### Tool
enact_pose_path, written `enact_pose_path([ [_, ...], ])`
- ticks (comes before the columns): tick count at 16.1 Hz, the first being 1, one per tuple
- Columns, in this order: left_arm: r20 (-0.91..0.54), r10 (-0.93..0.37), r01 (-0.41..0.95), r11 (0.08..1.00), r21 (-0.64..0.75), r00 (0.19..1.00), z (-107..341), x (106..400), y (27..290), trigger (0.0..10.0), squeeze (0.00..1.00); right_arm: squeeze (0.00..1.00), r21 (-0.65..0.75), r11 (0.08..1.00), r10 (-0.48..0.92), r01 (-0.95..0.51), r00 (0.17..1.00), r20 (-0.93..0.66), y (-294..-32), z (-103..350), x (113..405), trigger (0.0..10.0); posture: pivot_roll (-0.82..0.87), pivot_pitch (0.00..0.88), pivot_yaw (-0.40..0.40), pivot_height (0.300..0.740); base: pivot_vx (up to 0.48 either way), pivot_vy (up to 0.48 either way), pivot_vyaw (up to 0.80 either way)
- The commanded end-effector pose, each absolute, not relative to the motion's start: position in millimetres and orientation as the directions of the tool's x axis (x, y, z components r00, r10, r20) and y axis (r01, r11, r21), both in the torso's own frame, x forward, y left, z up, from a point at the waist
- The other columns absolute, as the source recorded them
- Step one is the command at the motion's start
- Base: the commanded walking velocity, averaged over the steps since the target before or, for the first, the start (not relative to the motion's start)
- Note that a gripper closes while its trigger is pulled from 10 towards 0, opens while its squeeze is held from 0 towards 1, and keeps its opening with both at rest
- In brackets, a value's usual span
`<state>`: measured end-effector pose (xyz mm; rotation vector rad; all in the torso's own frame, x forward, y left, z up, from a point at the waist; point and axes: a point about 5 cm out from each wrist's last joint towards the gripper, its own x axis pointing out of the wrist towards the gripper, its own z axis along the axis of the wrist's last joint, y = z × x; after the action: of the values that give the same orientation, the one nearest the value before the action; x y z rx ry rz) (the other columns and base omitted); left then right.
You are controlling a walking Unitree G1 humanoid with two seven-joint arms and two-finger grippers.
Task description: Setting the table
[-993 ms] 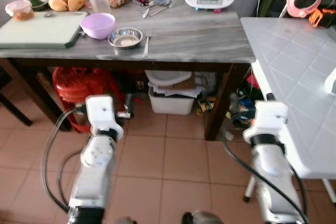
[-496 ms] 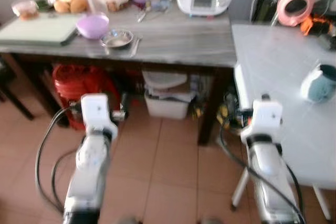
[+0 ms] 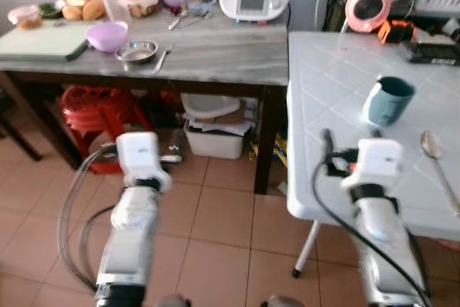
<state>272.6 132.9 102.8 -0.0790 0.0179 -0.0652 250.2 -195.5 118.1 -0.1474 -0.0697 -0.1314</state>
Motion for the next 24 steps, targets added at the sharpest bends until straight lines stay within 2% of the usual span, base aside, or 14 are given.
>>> enact_pose_path([
  [1,-0.020,-0.040,0.039,0.998,-0.055,0.999,103.2,273.8,142.6,10.0,0.00,0.00,-0.128,0.984,-0.111,0.122,0.990,0.085,-188.5,119.9,252.3,10.0,-0.01,0.000,0.036,0.740,0.000,-0.244,0.00],
  [6,-0.011,-0.043,0.042,0.998,-0.052,0.999,106.7,277.0,143.4,10.0,0.00,0.00,-0.121,0.983,-0.128,0.141,0.986,0.111,-188.8,125.6,260.9,10.0,0.00,0.000,0.049,0.740,0.000,0.000,0.00],
  [18,-0.019,-0.056,0.054,0.997,-0.056,0.998,104.1,273.7,140.7,10.0,0.00,0.00,-0.133,0.979,-0.137,0.152,0.984,0.113,-188.6,124.3,260.2,10.0,0.00,0.000,0.046,0.740,0.000,-0.317,0.00],
  [24,-0.024,-0.071,0.070,0.997,-0.043,0.997,103.8,274.8,141.9,10.0,0.00,0.00,-0.144,0.958,-0.238,0.248,0.968,0.086,-201.7,116.1,259.0,10.0,0.01,0.000,0.059,0.740,0.000,-0.423,0.00],
])
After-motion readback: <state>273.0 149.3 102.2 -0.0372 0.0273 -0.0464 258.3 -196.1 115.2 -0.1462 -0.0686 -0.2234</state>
